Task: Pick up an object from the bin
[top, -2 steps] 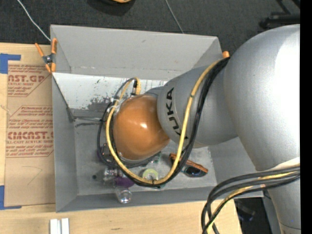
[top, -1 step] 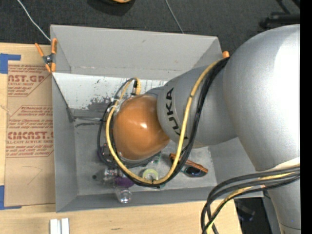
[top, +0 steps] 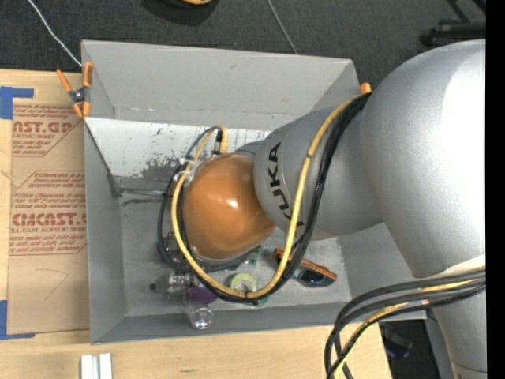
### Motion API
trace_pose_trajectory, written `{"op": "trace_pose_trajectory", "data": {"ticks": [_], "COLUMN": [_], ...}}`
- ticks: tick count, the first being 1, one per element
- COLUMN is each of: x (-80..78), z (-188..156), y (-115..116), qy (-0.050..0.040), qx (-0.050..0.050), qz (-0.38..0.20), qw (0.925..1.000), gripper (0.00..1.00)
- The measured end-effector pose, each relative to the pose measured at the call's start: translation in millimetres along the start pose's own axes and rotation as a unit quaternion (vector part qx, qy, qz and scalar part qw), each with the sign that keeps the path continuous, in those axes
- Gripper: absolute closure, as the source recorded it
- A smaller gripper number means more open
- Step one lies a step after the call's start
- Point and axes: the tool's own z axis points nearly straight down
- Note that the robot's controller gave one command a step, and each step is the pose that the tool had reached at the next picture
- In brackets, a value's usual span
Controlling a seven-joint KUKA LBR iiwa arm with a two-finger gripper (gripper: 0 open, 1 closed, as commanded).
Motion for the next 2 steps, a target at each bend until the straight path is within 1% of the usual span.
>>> {"op": "trace_pose_trajectory", "data": {"ticks": [2], "x": [0.2], "z": [0.1], "y": [-0.1], "qy": [0.0001], "qx": [0.000], "qz": [0.000], "qw": [1.0000], "gripper": [1.00]}}
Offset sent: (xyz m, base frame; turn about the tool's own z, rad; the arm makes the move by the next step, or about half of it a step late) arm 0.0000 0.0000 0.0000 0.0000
